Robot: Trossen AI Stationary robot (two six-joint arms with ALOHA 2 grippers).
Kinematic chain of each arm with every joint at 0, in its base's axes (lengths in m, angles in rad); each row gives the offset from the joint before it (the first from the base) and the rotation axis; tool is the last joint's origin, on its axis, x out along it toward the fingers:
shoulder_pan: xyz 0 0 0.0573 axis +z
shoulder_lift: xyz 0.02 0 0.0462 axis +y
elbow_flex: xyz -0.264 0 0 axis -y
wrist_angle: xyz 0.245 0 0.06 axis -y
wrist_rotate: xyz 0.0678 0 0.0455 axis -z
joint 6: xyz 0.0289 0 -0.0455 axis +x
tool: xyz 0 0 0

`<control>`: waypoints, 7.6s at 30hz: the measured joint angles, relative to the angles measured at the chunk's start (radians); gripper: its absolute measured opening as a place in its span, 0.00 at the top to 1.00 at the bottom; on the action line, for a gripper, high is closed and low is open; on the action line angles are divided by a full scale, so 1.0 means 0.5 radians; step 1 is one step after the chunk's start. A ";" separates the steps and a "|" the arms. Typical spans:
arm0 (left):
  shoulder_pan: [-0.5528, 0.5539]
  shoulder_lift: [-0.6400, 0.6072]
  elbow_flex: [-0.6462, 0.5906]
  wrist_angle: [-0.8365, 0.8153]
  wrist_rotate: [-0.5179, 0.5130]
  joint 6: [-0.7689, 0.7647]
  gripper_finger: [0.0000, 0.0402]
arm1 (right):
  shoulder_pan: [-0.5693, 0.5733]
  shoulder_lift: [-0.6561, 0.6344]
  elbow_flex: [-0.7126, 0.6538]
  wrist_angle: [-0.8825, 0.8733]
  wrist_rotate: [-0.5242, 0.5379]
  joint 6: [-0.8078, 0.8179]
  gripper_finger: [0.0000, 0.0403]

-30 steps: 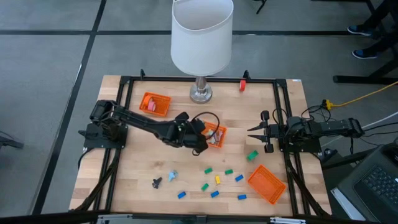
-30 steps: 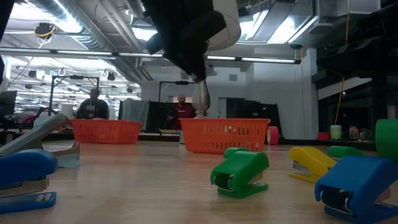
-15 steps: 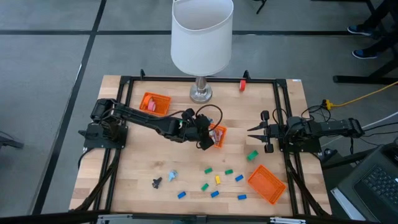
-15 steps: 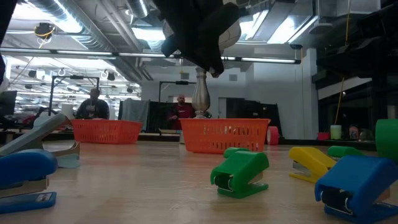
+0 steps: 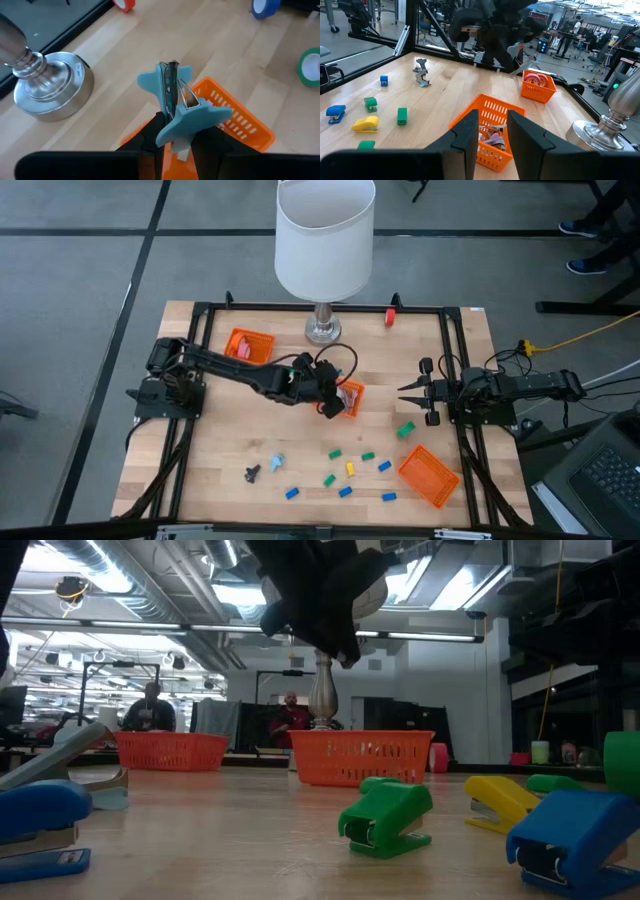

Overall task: Pick and place Stapler, Stapler remover, tape
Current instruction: Put the blue staple remover into the middle orange bin, then put the black staple remover into the middle orange bin

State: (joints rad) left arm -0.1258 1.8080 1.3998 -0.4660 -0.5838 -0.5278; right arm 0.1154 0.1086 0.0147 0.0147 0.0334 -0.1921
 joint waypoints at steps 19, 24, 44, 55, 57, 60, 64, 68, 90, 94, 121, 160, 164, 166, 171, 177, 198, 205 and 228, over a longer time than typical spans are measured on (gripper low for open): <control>0.086 0.140 -0.004 0.004 0.222 -0.297 0.82 | 0.000 0.001 0.000 0.001 0.000 0.000 0.74; 0.087 0.169 -0.002 0.007 0.264 -0.363 0.82 | -0.001 0.001 0.000 0.000 0.001 0.000 0.74; 0.087 0.287 -0.005 -0.014 0.352 -0.443 0.77 | -0.001 0.000 0.000 0.000 0.000 0.000 0.74; 0.087 0.287 -0.005 -0.017 0.352 -0.438 0.67 | 0.000 0.001 0.000 0.000 0.000 -0.001 0.74; 0.088 0.287 -0.005 -0.018 0.357 -0.436 0.66 | 0.000 0.000 0.000 0.000 0.000 0.000 0.74; 0.107 0.272 -0.005 -0.031 0.434 -0.388 0.65 | 0.000 0.000 0.000 0.000 0.000 0.000 0.74; 0.140 0.240 0.008 -0.089 0.589 -0.307 0.65 | 0.000 0.000 0.000 0.000 0.000 0.000 0.74; 0.158 0.203 0.044 -0.157 0.648 -0.301 0.65 | 0.000 0.000 0.000 0.000 0.000 0.000 0.74; -0.180 0.031 0.137 -1.016 0.741 -0.043 0.65 | 0.000 0.004 -0.001 0.001 0.000 0.000 0.74; -0.296 0.034 0.136 -1.187 0.791 0.056 0.65 | -0.001 0.004 -0.001 0.001 0.000 0.000 0.74; -1.004 0.039 0.124 -1.318 0.952 -1.165 0.65 | 0.000 0.004 -0.001 0.000 0.000 0.000 0.74; -0.992 0.143 -0.494 -0.833 1.469 -1.395 0.60 | 0.000 0.004 -0.001 -0.001 0.000 0.000 0.74; -0.992 0.143 -0.494 -0.838 1.476 -1.382 0.78 | -0.001 0.004 -0.001 0.000 0.000 0.000 0.74; -0.992 0.143 -0.496 -0.843 1.476 -1.354 0.87 | 0.000 0.004 -0.001 0.000 0.000 0.000 0.74; -0.973 0.143 -0.494 -0.847 1.478 -1.282 0.90 | -0.001 0.004 -0.001 -0.001 0.000 0.000 0.74; -0.896 0.143 -0.457 -0.864 1.454 -1.109 0.90 | 0.000 0.004 -0.001 0.000 0.000 -0.001 0.74; -0.365 -0.327 -0.456 -0.946 0.793 -0.532 0.90 | 0.000 0.003 -0.001 0.000 0.000 0.000 0.74; -0.176 -0.353 -0.456 -0.466 0.613 -0.165 0.90 | 0.000 0.004 -0.001 -0.001 0.000 -0.001 0.74; 0.059 -0.013 -0.464 0.916 0.011 0.274 0.90 | -0.001 0.003 -0.001 -0.001 0.000 0.000 0.74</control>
State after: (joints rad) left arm -0.0962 1.8016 1.1679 -0.0082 -0.5781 -0.3910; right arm 0.1150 0.1101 0.0143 0.0143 0.0334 -0.1921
